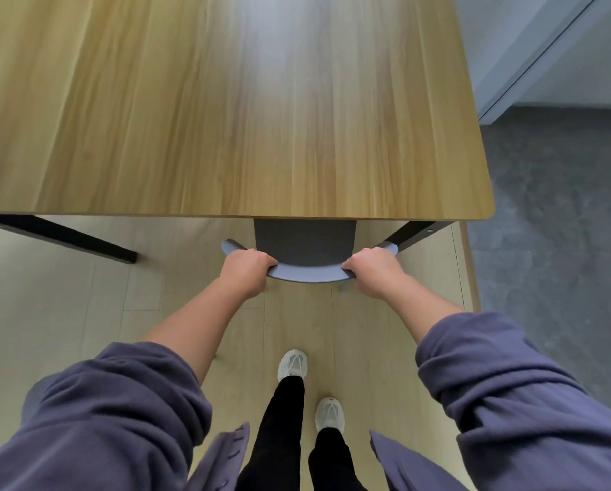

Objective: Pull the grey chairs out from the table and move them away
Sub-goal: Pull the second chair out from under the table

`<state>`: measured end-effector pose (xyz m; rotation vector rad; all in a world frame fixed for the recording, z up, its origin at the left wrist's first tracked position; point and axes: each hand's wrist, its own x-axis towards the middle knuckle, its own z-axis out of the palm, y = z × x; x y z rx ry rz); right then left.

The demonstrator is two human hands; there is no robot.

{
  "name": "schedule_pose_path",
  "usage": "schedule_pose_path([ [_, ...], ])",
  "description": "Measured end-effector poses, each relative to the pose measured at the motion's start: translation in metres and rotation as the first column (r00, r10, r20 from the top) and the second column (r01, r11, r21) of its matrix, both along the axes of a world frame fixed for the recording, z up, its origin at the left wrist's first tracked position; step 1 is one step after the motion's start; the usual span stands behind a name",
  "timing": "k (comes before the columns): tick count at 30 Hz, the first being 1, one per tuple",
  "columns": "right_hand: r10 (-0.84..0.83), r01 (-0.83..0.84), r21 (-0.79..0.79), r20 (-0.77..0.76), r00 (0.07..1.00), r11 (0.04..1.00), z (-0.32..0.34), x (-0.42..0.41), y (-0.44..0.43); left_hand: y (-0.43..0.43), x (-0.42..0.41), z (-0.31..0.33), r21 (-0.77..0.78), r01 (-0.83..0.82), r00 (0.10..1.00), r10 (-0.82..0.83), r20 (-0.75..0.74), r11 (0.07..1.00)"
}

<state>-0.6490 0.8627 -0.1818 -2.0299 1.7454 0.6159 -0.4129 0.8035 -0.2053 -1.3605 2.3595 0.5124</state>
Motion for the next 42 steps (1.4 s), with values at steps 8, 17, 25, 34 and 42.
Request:
schedule_pose_path([
  [8,0.066,-0.066,0.025,0.002,0.998,0.998,0.01,0.014,0.046,0.05,0.014,0.005,0.03,0.004,0.999,-0.005,0.034,1.0],
  [17,0.138,-0.139,0.049,0.03,0.99,0.989,0.029,0.013,0.115,0.129,0.016,0.018,0.063,-0.01,0.999,0.007,0.049,0.998],
  [25,0.206,-0.207,0.036,0.047,0.978,0.978,0.029,0.016,0.168,0.192,0.024,0.017,0.079,-0.06,0.997,0.056,0.047,0.995],
  [34,0.211,-0.212,0.046,0.037,0.977,0.976,0.031,0.028,0.217,0.243,0.035,0.023,0.094,-0.05,0.996,0.042,0.085,0.994],
  [42,0.175,-0.177,0.061,0.022,0.984,0.982,0.03,0.046,0.267,0.286,0.046,0.031,0.081,0.042,0.993,-0.051,0.107,0.996],
])
